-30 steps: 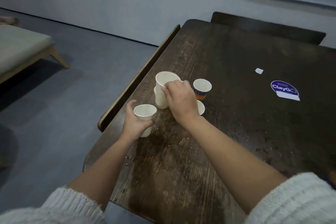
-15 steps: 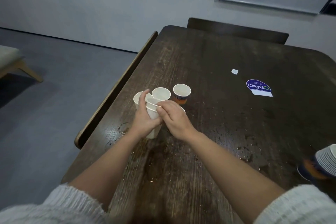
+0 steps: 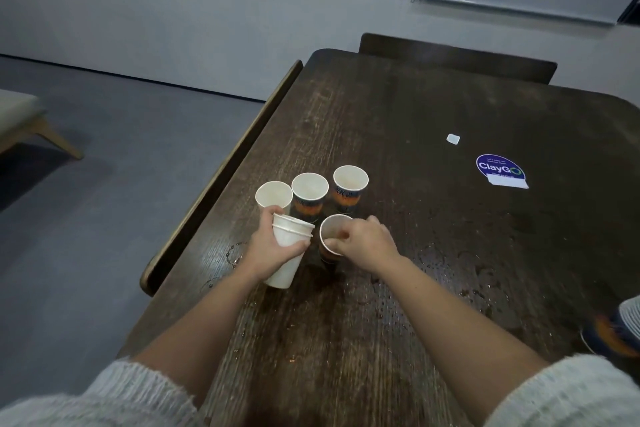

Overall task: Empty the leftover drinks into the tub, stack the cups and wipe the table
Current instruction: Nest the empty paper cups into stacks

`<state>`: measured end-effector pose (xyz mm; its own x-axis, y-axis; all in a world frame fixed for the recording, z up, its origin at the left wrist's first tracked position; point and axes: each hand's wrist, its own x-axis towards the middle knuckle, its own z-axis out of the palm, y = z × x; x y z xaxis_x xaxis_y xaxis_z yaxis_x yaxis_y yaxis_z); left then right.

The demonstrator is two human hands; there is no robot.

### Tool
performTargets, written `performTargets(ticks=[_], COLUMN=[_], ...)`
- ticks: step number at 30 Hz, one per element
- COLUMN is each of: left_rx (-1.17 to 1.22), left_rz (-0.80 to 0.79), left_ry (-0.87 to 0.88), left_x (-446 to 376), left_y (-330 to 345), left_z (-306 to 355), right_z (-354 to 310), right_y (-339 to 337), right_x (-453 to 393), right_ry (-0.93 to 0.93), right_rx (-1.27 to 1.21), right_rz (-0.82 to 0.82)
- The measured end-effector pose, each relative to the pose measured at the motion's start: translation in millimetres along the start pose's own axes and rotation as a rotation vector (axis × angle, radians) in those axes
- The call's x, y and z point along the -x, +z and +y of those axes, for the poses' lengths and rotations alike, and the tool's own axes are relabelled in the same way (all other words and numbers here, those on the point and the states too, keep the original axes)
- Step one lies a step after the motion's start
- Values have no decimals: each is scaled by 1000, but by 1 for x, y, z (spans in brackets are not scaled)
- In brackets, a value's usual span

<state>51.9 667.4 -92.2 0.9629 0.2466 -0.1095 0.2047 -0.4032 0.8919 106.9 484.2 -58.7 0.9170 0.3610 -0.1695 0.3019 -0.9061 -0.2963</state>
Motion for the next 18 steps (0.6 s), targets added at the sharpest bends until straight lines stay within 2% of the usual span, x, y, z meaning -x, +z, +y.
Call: performTargets(ticks=[5,8,9,11,14,16,18], left_rx=[-14,-17,-16,-21,-14,-24,-16], left_rz=[-40,-65,-81,-115,-158,-173,-186], left_ry=[-13,1,4,14,33,34,39], left_x=[-3,-2,-2,-2,-1,-1,-2], left_y=[3,5,6,7,9,10,11], left_z=[-10,-11,-11,-10,-9,-9,-9], right_z=[9,13,14,12,5,-2,-10], right_y=[-2,-6,-7,-9,-11,-11,-13], right_x=[2,3,3,4,5,5,5], right_ry=[3,-81,-98,-100,-85,-127,-175], right_rx=[-281,-124,-70,-81,-253,-398,-525], right_rz=[9,-68,-19,179,463,541,519])
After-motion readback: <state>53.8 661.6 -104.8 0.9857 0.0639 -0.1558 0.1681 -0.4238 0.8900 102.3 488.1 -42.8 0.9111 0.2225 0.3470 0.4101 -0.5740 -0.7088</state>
